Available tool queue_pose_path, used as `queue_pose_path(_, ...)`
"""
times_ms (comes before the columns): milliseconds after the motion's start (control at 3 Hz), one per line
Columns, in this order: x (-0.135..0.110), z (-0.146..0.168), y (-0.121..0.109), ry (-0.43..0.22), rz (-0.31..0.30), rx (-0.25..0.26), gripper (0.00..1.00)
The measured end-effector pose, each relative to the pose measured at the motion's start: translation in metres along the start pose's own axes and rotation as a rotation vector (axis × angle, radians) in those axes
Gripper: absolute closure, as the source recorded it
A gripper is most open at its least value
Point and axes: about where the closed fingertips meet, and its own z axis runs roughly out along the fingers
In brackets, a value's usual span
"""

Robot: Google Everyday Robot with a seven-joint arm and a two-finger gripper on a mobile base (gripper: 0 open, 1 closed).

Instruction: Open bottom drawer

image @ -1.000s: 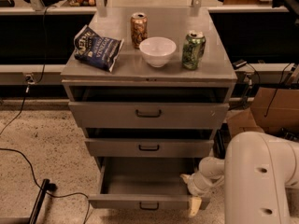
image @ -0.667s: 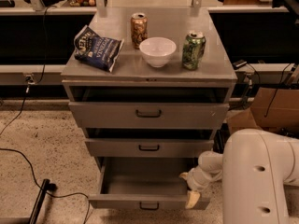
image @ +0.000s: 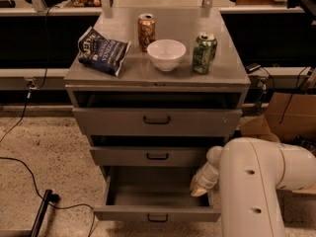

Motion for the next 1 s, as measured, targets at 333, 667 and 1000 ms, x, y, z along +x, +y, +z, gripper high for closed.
queue_pose_path(333,0.004,0.01,-0.022,0.004,0.008,0.006,0.88)
queue_pose_path(667,0.002,0.008,-0.039,0.016,0.034,0.094,1.0)
queue_pose_path(1000,0.001,0.008,-0.038,0.015,0.034,0.09,1.0)
